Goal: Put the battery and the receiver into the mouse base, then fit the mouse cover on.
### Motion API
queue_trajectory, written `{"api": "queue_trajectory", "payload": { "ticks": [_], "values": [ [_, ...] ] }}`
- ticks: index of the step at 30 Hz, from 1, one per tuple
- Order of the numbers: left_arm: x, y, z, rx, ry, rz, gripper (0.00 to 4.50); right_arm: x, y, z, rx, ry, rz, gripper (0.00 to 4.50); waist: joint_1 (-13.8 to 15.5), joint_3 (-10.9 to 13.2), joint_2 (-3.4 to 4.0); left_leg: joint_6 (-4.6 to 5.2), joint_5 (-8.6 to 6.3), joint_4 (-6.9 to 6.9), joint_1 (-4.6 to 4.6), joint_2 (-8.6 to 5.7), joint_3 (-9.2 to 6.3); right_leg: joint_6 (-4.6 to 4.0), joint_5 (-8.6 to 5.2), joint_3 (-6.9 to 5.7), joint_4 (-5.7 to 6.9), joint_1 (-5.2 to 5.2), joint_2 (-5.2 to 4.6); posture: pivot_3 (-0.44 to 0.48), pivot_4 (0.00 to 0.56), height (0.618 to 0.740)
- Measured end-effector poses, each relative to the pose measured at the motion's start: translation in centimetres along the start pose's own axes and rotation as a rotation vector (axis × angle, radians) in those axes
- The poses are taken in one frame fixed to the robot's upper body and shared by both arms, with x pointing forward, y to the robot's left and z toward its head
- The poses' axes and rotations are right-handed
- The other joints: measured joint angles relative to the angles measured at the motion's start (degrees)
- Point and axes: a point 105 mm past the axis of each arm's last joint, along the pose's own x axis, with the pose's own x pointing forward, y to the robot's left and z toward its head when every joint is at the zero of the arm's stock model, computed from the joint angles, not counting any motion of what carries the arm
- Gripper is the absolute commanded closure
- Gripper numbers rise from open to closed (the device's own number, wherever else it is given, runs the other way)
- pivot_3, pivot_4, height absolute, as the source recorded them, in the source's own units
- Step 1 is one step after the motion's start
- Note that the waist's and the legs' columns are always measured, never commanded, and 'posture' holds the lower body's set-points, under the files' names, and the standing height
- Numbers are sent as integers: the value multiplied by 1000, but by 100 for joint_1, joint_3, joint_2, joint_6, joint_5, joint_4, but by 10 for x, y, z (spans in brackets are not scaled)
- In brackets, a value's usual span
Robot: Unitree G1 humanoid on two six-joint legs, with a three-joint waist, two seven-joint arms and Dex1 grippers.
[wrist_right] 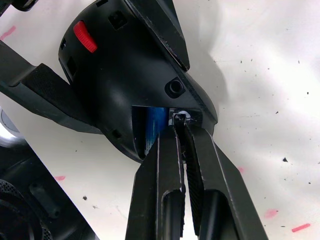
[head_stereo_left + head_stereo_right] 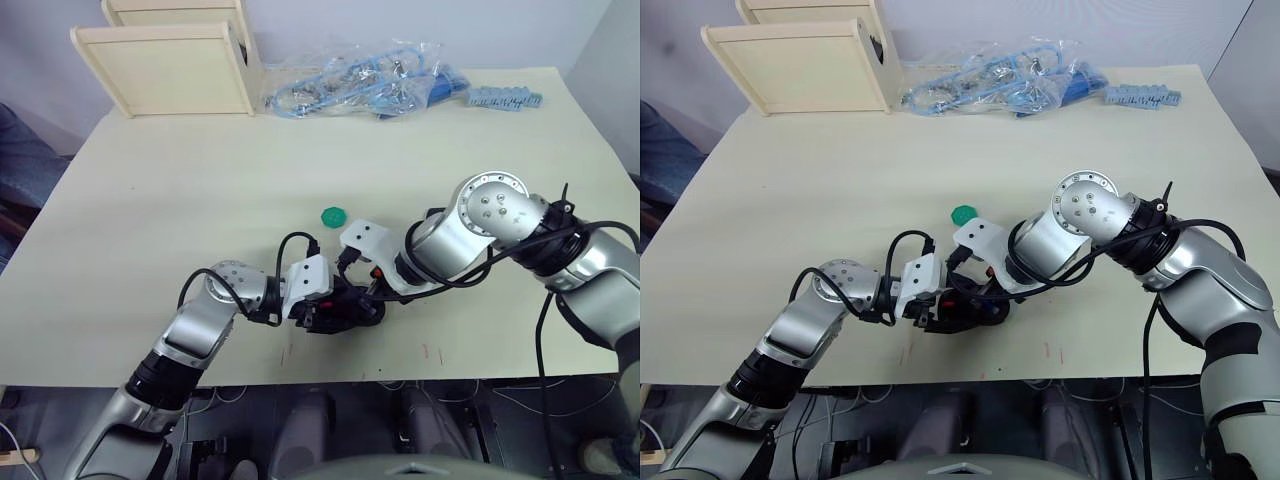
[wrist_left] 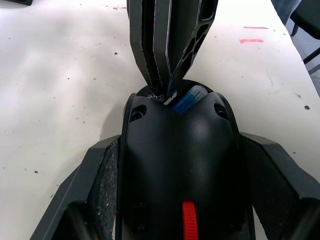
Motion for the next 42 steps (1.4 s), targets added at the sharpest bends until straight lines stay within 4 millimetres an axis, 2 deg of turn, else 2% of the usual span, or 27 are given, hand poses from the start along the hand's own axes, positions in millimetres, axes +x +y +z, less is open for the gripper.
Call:
{"api": "queue_trajectory", "payload": {
  "ticks": [4,7,12,19,23,26,28,33,38,42],
  "values": [
    [0,0,0,0,-1,-1,1527,1,3,0,1,-3,21,3180,3,0,0,0,0,0,0,0,0,0,0,0,0,0,0,0,150,740],
    [1,0,1,0,-3,-6,1527,0,-2,0,11,-9,-2,1628,14,0,0,0,0,0,-1,-1,1,0,0,-1,-1,0,-1,0,150,740],
    [1,-1,1,2,-6,-10,1527,-3,-5,-1,18,-9,5,1628,17,1,1,0,0,-4,-4,-1,0,0,0,-3,-5,-1,-1,0,150,740],
    [3,-1,2,2,-9,-12,1527,-33,2,-5,-15,-87,124,1628,32,1,2,0,0,-4,-7,-2,-7,0,0,-8,-9,1,-2,0,150,740],
    [3,-1,2,1,-9,-11,1527,-36,2,-9,15,-140,145,1628,27,3,4,0,0,-2,-7,-1,-5,1,0,-5,-5,0,-3,0,150,740],
    [3,-1,2,1,-10,-12,1527,-44,3,-3,-8,-273,110,1628,32,4,5,0,0,-2,-8,0,-7,1,-1,-6,-6,-1,-2,0,150,740],
    [3,-1,2,1,-10,-15,1527,-50,6,2,70,-414,163,1628,50,-3,-10,0,0,-1,-9,2,-12,1,-1,-15,-12,5,-1,0,150,740],
    [3,-1,2,0,-11,-15,1527,-54,0,-11,-59,-590,57,1628,45,6,3,0,0,-2,-10,-3,-9,4,-1,-11,-12,2,-3,0,150,740],
    [3,-1,2,-2,-9,-12,1527,-39,2,-37,-97,-591,136,1628,42,6,5,0,0,-1,-5,-2,-6,2,-2,-8,-7,4,1,0,150,740],
    [3,-1,2,-6,-9,-12,1527,-34,-6,-44,-163,-647,118,1628,38,8,6,0,0,1,0,-2,-2,3,-2,-4,-4,4,2,0,150,740]
  ]
}}
